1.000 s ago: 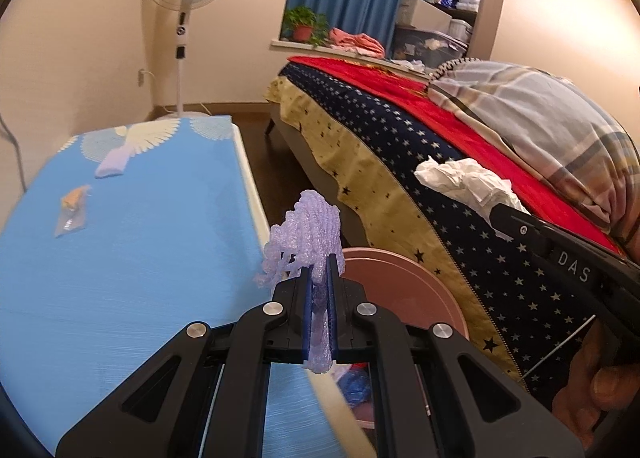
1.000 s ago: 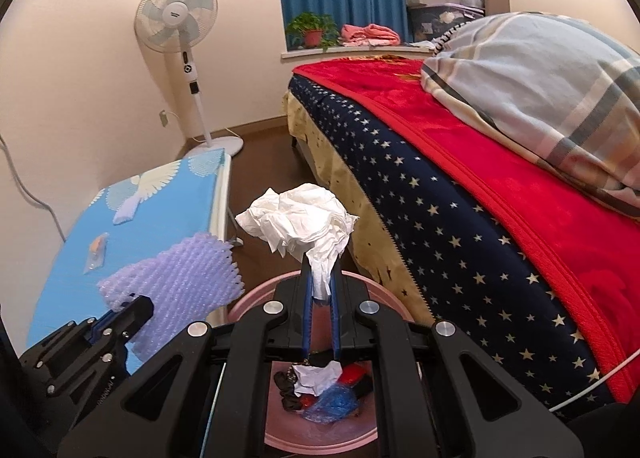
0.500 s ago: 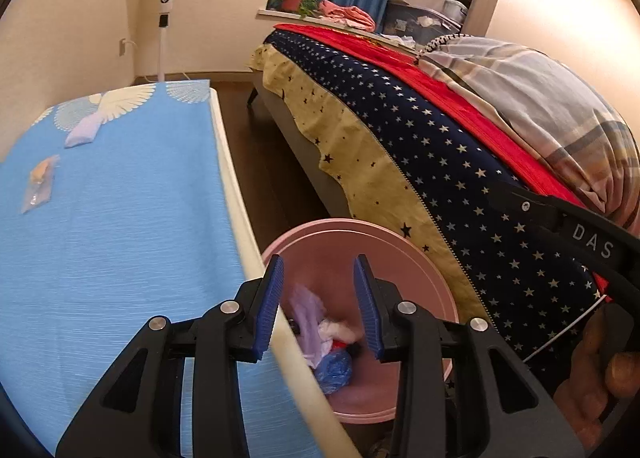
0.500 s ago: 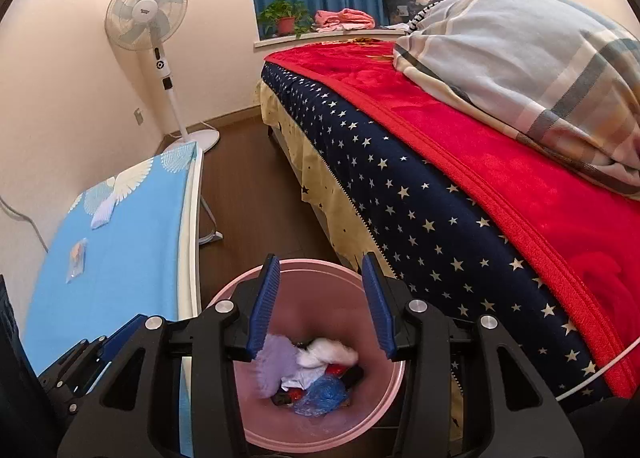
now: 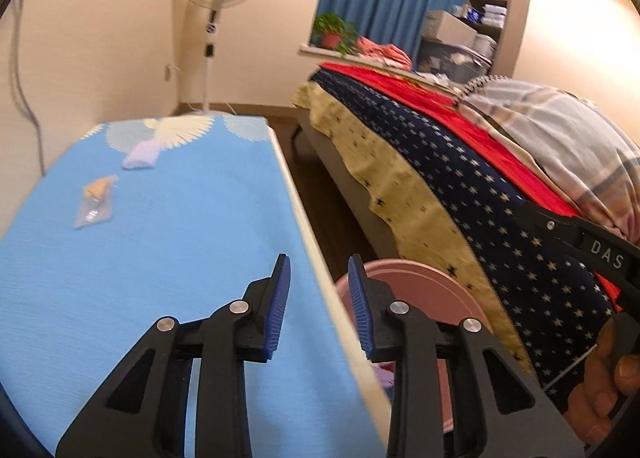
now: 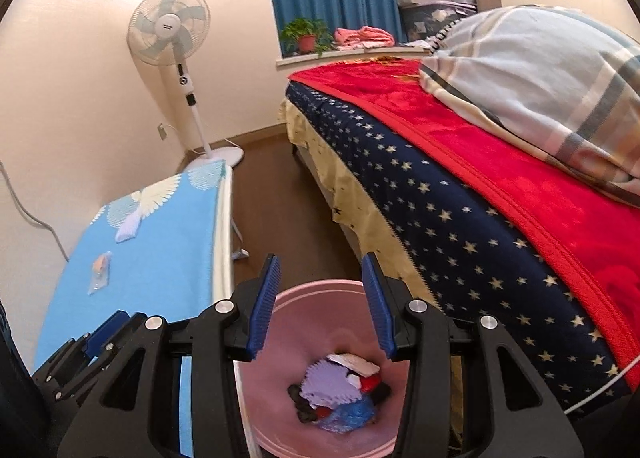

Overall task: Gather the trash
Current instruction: 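Move both open grippers back to the mattress toward the remaining items, then grasp the clear plastic packet with the left gripper while the right grasps the white foam net, then carry the clear packet and white foam net over to the pink bin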

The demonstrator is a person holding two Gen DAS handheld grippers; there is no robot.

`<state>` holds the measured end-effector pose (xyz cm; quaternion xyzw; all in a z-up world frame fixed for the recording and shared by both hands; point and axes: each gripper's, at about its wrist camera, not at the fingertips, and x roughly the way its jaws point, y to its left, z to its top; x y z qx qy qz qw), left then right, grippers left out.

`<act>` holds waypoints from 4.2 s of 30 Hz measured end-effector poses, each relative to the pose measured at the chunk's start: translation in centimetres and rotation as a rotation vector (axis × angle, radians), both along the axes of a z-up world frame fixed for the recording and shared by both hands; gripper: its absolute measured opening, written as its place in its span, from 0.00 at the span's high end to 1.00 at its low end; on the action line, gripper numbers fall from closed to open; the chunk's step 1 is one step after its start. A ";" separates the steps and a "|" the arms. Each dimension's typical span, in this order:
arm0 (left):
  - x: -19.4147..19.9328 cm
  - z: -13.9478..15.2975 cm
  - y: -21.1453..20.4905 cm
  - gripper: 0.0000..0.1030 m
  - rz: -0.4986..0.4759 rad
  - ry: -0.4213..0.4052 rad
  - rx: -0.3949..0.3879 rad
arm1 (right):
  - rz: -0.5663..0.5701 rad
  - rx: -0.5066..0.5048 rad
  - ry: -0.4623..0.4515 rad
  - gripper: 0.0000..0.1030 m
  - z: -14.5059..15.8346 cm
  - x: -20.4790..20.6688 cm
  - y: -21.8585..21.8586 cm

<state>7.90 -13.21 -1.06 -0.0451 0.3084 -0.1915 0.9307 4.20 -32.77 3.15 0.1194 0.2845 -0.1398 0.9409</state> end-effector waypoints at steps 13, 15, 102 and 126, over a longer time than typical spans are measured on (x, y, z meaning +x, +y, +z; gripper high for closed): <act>3.9 -0.5 7.7 0.74 0.234 -0.039 0.051 | 0.135 0.047 -0.063 0.75 -0.9 4.4 4.7; 4.9 -0.7 8.9 0.74 0.273 -0.037 0.062 | 0.159 0.057 -0.066 0.76 -1.2 5.5 5.6; 2.7 5.3 10.7 0.93 0.337 0.020 0.053 | 0.347 -0.020 -0.042 0.91 4.7 1.9 7.0; -3.7 4.3 -0.9 0.93 0.044 -0.024 0.005 | 0.064 -0.091 -0.007 0.91 2.4 -5.3 -2.0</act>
